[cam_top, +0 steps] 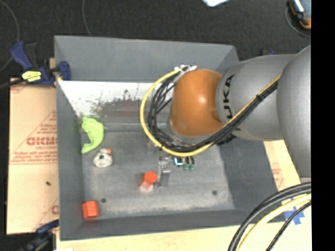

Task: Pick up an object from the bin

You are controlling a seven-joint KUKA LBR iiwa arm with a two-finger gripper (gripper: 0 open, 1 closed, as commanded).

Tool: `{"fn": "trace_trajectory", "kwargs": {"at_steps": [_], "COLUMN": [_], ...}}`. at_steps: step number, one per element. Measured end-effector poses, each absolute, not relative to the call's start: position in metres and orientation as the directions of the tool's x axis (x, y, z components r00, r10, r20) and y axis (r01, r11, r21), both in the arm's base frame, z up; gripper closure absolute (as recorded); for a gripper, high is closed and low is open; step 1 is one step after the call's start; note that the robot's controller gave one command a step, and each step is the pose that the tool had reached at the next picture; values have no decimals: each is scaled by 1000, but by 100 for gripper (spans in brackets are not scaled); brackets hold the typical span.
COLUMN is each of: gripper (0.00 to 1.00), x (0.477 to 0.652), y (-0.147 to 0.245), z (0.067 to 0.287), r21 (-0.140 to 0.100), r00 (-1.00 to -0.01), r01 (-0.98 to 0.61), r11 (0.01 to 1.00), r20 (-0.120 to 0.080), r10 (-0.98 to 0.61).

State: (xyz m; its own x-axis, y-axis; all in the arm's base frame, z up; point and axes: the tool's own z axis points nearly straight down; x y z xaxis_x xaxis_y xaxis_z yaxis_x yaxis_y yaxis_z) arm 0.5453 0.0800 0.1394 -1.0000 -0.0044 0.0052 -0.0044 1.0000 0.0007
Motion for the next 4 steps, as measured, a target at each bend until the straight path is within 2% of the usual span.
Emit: {"fn": "trace_trajectory", "kwargs": {"at_steps": [1,2,3,4], "gripper": [0,0,0,0], "x": [547,541,541,541], "y": [80,91,88,90], "z": [144,70,148,69], "r21": [2,1,1,3], "r00": [-1000,-996,-996,-996], "r01": [-1,-90,-94,-89], "r11": [1000,996,996,996], "r20": [-3,5,-7,5], "r10": [-1,-90,-94,-89]}}
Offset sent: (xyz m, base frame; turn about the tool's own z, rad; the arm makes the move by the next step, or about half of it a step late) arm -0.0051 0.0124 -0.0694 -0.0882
